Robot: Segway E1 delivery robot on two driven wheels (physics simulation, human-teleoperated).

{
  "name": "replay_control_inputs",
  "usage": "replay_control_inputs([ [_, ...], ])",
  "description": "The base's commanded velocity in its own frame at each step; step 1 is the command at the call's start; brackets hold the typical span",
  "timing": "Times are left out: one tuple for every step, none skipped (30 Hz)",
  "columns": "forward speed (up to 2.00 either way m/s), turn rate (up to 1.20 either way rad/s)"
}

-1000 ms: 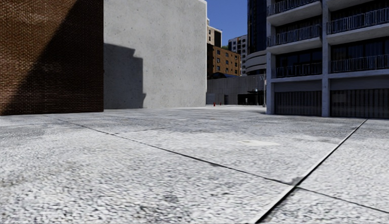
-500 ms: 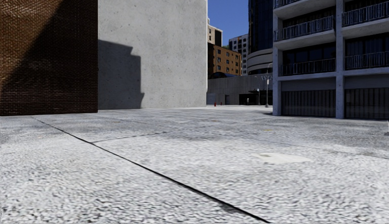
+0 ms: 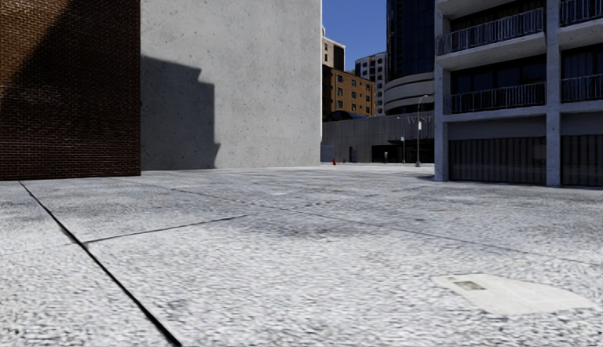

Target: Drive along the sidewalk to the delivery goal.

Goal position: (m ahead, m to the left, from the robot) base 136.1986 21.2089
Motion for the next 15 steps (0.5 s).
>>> replay_control_inputs([
  [2.00, 0.00],
  [2.00, 0.00],
  [2.00, 0.00],
  [2.00, 0.00],
  [2.00, 0.00],
  [2.00, 0.00],
  [2.00, 0.00],
  [2.00, 0.00],
  [2.00, 0.00],
  [2.00, 0.00],
  [2.00, 0.00],
  [2.00, 0.00],
  [2.00, 0.00],
  [2.00, 0.00],
  [2.00, 0.00],
])
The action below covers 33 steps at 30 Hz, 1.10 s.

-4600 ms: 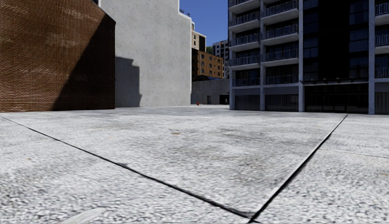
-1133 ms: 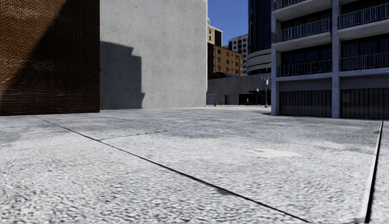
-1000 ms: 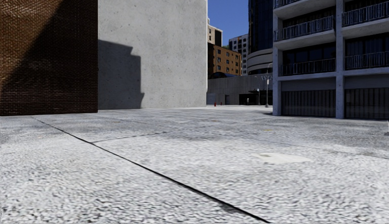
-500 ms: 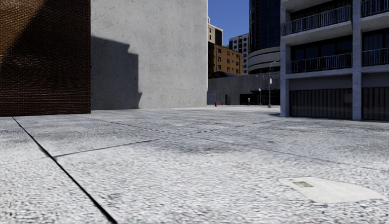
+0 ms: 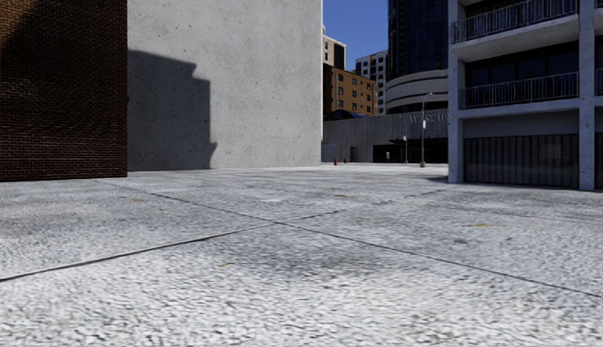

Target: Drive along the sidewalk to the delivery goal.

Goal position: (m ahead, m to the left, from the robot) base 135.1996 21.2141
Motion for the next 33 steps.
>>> replay_control_inputs([
  [2.00, 0.00],
  [2.00, 0.00],
  [2.00, 0.00],
  [2.00, 0.00],
  [2.00, 0.00],
  [2.00, 0.00],
  [2.00, 0.00],
  [2.00, 0.00],
  [2.00, 0.00],
  [2.00, 0.00],
  [2.00, 0.00],
  [2.00, 0.00],
  [2.00, 0.00],
  [2.00, 0.00],
  [2.00, 0.00],
  [2.00, 0.00],
  [2.00, 0.00],
  [2.00, 0.00],
  [2.00, 0.00],
  [2.00, 0.00],
  [2.00, 0.00],
  [2.00, 0.00],
  [2.00, 0.00],
  [2.00, 0.00],
  [2.00, 0.00],
  [2.00, 0.00],
  [2.00, 0.00],
  [2.00, 0.00],
  [2.00, 0.00],
  [2.00, 0.00],
  [2.00, 0.00],
  [2.00, 0.00],
  [2.00, 0.00],
])
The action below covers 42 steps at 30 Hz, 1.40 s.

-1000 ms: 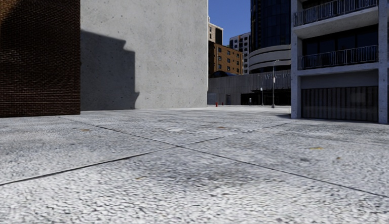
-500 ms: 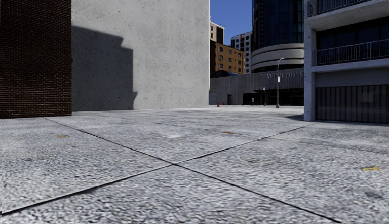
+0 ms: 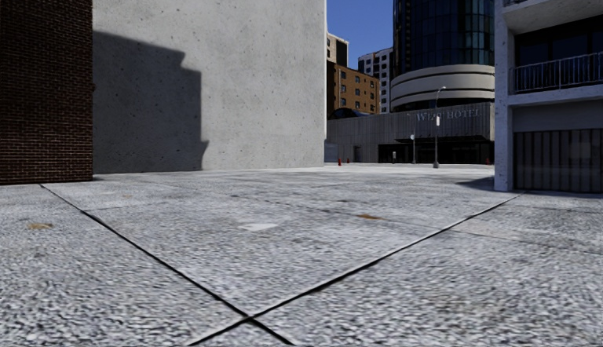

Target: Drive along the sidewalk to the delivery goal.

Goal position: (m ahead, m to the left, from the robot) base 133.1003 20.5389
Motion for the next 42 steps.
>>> replay_control_inputs([
  [2.00, 0.00],
  [2.00, 0.00],
  [2.00, 0.00],
  [2.00, 0.00],
  [2.00, 0.00],
  [2.00, 0.00],
  [2.00, 0.00],
  [2.00, 0.00],
  [2.00, 0.00],
  [2.00, 0.00],
  [2.00, 0.00],
  [2.00, 0.00],
  [2.00, 0.00],
  [2.00, 0.00],
  [2.00, 0.00],
  [2.00, 0.00],
  [2.00, 0.00],
  [2.00, 0.00],
  [2.00, 0.00],
  [2.00, 0.00],
  [2.00, 0.00],
  [2.00, 0.00],
  [2.00, 0.00],
  [2.00, 0.00],
  [2.00, 0.00],
  [2.00, 0.00],
  [2.00, 0.00],
  [2.00, 0.00],
  [2.00, 0.00],
  [2.00, 0.00],
  [2.00, 0.00],
  [2.00, 0.00],
  [2.00, 0.00],
  [2.00, 0.00],
  [2.00, 0.00],
  [2.00, 0.00],
  [2.00, 0.00],
  [2.00, 0.00],
  [2.00, 0.00],
  [2.00, 0.00],
  [2.00, 0.00],
  [2.00, 0.00],
])
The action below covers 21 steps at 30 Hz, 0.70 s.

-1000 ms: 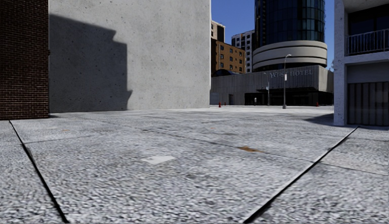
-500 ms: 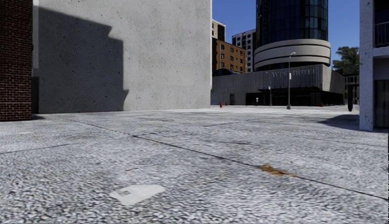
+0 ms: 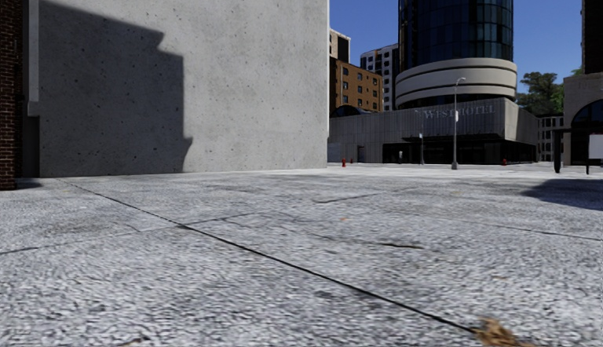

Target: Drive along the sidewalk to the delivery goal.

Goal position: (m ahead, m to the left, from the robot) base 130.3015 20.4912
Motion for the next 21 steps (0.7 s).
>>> replay_control_inputs([
  [2.00, 0.00],
  [2.00, 0.00],
  [2.00, 0.00],
  [2.00, 0.00],
  [2.00, 0.00],
  [2.00, 0.00],
  [2.00, 0.00],
  [2.00, 0.00],
  [2.00, 0.00],
  [2.00, 0.00],
  [2.00, 0.00],
  [2.00, 0.00],
  [2.00, 0.00],
  [2.00, 0.00],
  [2.00, 0.00],
  [2.00, 0.00],
  [2.00, 0.00],
  [2.00, 0.00],
  [2.00, 0.00],
  [2.00, 0.00],
  [2.00, 0.00],
])
